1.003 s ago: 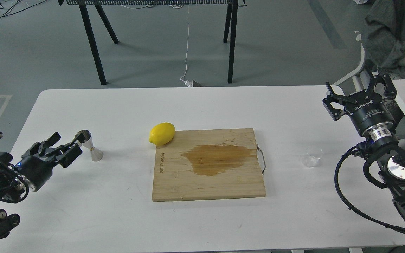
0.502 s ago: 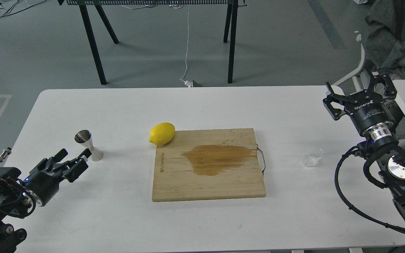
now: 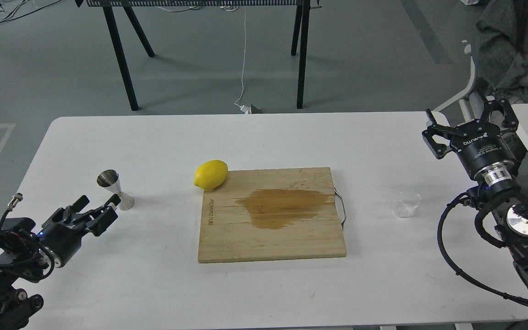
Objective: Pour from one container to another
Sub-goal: 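Close the left gripper around the metal jigger, then lift the jigger with the left gripper off the table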
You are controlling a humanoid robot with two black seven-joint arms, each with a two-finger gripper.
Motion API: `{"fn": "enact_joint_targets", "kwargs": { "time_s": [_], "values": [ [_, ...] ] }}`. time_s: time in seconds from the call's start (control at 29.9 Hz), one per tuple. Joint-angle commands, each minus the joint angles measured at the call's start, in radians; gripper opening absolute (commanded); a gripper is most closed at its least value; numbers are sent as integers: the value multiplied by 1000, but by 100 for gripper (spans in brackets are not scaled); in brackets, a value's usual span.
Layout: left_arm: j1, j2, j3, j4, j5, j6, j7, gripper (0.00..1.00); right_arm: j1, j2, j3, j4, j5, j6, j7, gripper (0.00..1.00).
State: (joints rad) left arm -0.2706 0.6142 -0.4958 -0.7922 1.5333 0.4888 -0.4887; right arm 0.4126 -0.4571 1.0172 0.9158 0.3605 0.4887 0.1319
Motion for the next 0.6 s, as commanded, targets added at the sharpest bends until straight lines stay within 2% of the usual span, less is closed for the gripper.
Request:
{"fn": "enact_joint_targets", "kwargs": {
  "time_s": [0.0, 0.57],
  "values": [
    [-27, -13, 0, 8, 2, 0, 0, 100, 0, 0, 0, 0, 0, 0, 0, 99],
    [-38, -50, 17, 19, 2, 0, 0, 100, -6, 0, 1, 0, 0, 0, 2, 99]
  ]
}}
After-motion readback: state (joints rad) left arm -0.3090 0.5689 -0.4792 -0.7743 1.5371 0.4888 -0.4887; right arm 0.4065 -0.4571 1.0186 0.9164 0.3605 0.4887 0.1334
